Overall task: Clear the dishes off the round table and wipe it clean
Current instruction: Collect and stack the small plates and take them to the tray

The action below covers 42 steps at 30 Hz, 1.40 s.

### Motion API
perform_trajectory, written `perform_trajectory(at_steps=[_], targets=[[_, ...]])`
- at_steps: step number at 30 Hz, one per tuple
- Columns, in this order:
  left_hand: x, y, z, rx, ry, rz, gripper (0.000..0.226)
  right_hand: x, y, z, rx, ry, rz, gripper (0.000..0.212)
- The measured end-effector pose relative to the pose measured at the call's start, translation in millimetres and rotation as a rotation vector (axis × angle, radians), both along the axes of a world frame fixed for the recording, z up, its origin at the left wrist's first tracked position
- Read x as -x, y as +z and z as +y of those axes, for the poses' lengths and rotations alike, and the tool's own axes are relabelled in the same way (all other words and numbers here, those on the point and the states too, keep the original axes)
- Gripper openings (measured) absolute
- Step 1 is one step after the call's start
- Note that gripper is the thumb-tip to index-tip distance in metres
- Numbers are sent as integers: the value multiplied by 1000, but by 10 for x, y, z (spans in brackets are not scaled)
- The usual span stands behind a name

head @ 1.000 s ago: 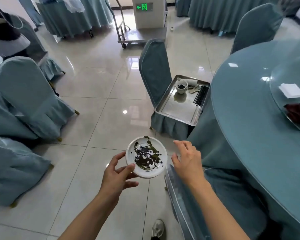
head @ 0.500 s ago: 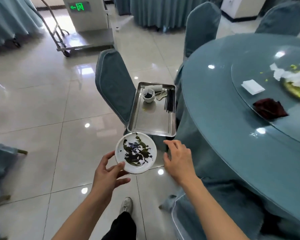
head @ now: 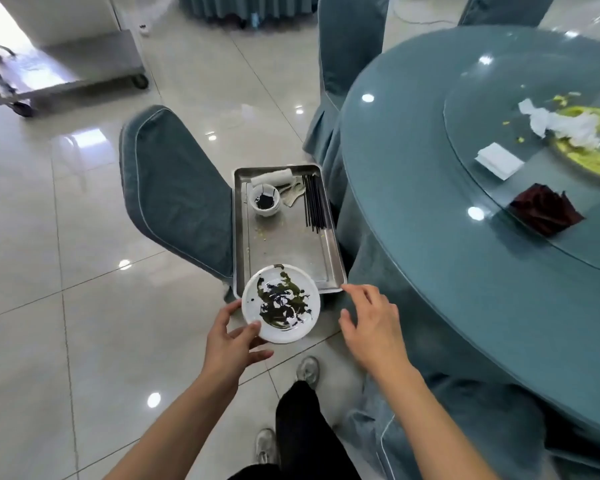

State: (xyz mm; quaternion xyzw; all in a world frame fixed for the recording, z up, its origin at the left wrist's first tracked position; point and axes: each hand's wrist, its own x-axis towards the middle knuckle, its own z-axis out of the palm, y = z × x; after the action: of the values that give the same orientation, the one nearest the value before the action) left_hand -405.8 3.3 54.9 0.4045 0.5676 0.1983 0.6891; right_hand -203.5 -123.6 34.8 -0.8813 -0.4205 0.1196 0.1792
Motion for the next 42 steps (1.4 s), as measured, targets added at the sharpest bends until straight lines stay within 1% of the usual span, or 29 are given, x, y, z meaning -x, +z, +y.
perform_trajectory(at_steps=[4, 8, 14, 17, 22, 26, 30, 34, 36, 40, 42], targets=[[-338, -312, 493, 13, -34, 70, 44, -253, -319, 431, 53, 9, 57, 45], [-682, -753, 920, 44, -35, 126, 42, -520, -684, 854, 101, 30, 100, 44], [-1221, -1660, 1571, 99, -8, 158, 41, -944, -1406, 1536, 136, 72, 116, 45], [-1481, -2164, 1883, 131, -11, 182, 42, -1149, -1802, 1825, 151, 61, 140, 46], [-1870, -3035, 2409, 195, -2, 233, 47, -1402, -2408, 2276, 181, 56, 185, 45], [-2125, -3543, 2757, 198, -12, 272, 48, -1538, -2786, 2536, 195, 61, 181, 47], [-2351, -3791, 3031, 196, 8, 289, 47, -1601, -2953, 2722, 198, 37, 208, 46], [-2475, -3871, 3195, 161, -10, 304, 44, -1616, -2959, 2838, 186, 2, 253, 47], [-2473, -3885, 3253, 122, -69, 340, 47, -1619, -2928, 2870, 180, 0, 258, 47], [-2359, -3745, 3344, -35, -308, 510, 64, -1630, -2833, 2901, 176, 5, 247, 47], [-2336, -3532, 3353, -133, -412, 554, 57, -1642, -2748, 2915, 184, 11, 228, 47]])
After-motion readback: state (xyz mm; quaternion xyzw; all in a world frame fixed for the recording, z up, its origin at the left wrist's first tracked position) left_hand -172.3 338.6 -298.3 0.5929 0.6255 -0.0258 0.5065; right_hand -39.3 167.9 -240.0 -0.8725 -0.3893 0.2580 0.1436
